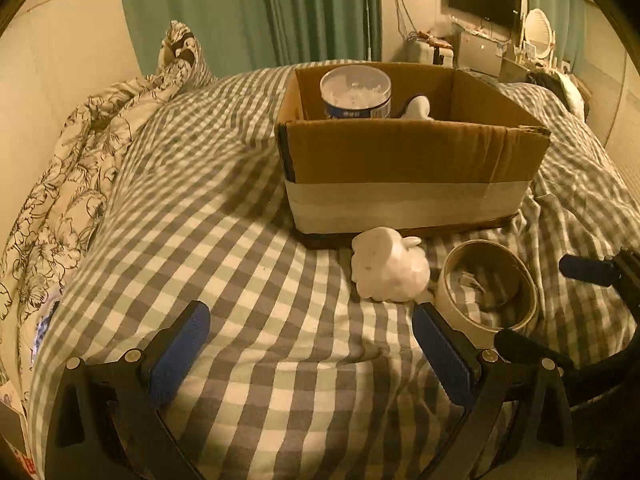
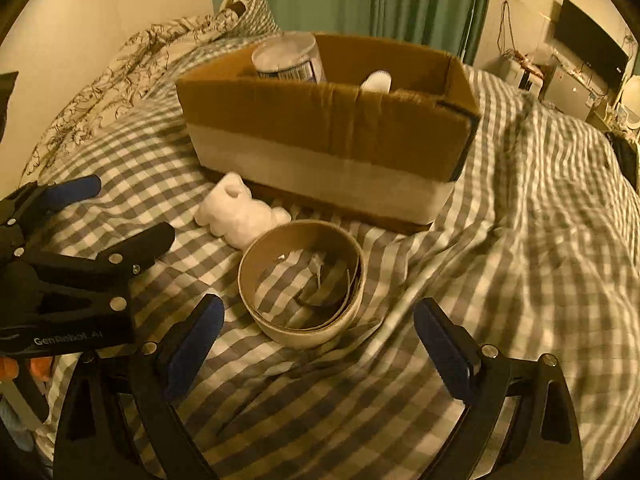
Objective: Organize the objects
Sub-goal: 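Grasp the masking tape roll by its rim with the right gripper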
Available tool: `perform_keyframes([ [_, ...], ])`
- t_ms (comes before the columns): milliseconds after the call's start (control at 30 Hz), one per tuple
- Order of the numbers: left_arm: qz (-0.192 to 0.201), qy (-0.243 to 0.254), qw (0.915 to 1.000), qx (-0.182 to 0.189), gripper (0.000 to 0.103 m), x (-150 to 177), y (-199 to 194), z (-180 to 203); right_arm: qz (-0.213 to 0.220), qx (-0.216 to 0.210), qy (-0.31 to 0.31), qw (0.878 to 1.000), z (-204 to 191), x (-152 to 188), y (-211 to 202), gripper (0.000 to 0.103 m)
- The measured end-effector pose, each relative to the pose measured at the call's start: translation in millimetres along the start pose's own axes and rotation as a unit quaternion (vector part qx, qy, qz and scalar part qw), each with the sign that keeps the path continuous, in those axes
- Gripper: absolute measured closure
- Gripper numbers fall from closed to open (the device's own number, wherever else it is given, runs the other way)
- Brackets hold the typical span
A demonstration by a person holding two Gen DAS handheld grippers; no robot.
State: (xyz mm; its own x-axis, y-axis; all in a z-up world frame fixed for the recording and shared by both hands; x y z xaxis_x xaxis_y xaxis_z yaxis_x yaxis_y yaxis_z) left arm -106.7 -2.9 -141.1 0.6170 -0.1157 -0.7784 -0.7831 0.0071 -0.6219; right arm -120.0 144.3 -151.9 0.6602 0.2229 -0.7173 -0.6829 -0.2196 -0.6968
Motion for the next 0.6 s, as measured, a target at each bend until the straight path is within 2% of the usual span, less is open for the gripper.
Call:
perform_keyframes([
  [233, -0.005, -0.006, 1.0, 0.002, 0.0, -0.6, 3.5, -2.6, -0.037, -0.013, 0.004, 0.999, -4.2, 5.4, 30.5, 0.009],
  [267, -0.006, -0.006, 1.0, 0.002, 0.0, -0.8, 3.9, -2.9, -0.04, -0.011, 0.004, 0.999, -3.7, 6.0, 33.4, 0.023],
  [300, -0.006, -0.006, 1.0, 0.003, 0.0, -1.4, 4.1, -2.9, -0.042, -0.008, 0.005, 0.999, -3.7, 7.4, 34.4, 0.029],
  [333, -0.007, -0.006, 1.0, 0.002, 0.0, -1.8, 4.0, -2.7, -0.042, -0.008, 0.009, 0.999, -2.5, 7.7, 32.3, 0.029],
  [467, -0.011, -0.006, 0.9999, 0.003, 0.0, -4.7, 4.0, -1.0, -0.002, 0.026, 0.001, 1.0, 5.9, -1.2, 3.8, 0.03],
  [600, -0.014, -0.006, 0.9997, 0.022, 0.0, -12.2, 8.9, 12.0, 0.027, 0.071, 0.01, 0.997, 32.9, -17.9, -24.0, 0.03],
])
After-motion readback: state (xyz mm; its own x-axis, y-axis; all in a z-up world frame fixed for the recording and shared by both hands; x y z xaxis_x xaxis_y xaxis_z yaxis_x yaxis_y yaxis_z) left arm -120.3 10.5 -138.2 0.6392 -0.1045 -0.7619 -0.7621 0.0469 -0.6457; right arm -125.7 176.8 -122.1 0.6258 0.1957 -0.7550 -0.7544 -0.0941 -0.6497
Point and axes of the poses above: each gripper's, at about its wrist camera, not at the fingertips, and y roughly the way its jaws point, z to its right, x to its underside, the point moved 5 cm from there along y, roughly the way its jaws point, and after that the axes turned 13 degrees about z, right-handed, at the moved point
